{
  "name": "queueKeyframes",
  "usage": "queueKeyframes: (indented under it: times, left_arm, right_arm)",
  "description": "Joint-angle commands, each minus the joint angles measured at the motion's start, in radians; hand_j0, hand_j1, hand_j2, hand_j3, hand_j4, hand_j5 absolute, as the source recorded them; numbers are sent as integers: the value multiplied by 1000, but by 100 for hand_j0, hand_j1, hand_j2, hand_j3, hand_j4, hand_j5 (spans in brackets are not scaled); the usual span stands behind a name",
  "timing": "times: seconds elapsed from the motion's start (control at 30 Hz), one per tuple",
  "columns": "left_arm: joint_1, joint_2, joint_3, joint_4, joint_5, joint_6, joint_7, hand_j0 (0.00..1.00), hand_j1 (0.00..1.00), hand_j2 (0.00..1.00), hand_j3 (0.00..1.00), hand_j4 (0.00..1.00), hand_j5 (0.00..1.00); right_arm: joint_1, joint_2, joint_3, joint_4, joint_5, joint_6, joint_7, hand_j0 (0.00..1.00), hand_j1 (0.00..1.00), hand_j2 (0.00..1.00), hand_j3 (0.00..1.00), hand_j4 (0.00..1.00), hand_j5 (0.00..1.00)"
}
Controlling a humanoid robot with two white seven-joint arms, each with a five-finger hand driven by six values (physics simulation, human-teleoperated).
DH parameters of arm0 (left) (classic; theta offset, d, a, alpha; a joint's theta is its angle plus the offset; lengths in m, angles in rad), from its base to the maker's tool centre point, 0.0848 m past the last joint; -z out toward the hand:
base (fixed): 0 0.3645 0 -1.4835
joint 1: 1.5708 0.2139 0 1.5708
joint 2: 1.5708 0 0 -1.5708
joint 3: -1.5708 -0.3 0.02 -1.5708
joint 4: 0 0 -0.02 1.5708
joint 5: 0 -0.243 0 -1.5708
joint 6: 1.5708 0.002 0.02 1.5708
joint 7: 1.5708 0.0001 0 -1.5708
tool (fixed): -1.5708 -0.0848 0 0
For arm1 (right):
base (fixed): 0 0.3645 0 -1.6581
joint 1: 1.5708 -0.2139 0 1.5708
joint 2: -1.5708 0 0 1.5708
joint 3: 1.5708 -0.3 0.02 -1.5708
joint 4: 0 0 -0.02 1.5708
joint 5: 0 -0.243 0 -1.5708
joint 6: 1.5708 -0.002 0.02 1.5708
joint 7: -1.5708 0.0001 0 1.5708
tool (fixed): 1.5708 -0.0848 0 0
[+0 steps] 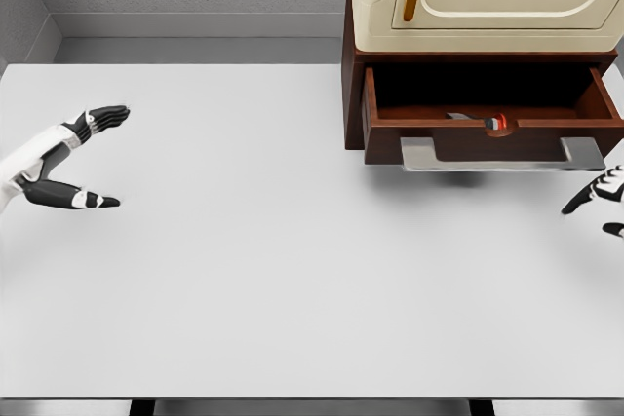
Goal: Put the switch into the drawer with left arm, and close the drawer with right arm
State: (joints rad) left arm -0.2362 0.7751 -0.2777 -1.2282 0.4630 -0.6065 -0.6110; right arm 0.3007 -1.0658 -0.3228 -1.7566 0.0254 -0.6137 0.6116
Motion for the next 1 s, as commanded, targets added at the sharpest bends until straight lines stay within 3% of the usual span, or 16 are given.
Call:
queueKeyframes:
  times: [0.0,0.2,0.7,0.97]
  left_arm:
    - [0,-7,6,59,-55,-4,0,100,100,100,100,100,100]
    - [5,-8,8,64,-55,-4,0,100,100,100,100,100,100]
    - [6,-8,8,61,-55,-4,0,100,100,100,100,100,100]
    - [6,-8,8,61,-55,-4,0,100,100,100,100,100,100]
  right_arm:
    - [-5,-9,24,0,-7,3,-1,64,64,64,64,64,64]
    - [-78,-11,116,0,-7,3,-1,64,64,64,64,64,64]
    - [-218,-8,222,34,19,3,-1,67,67,67,67,67,67]
    - [-267,-6,255,100,21,3,-1,67,67,67,67,67,67]
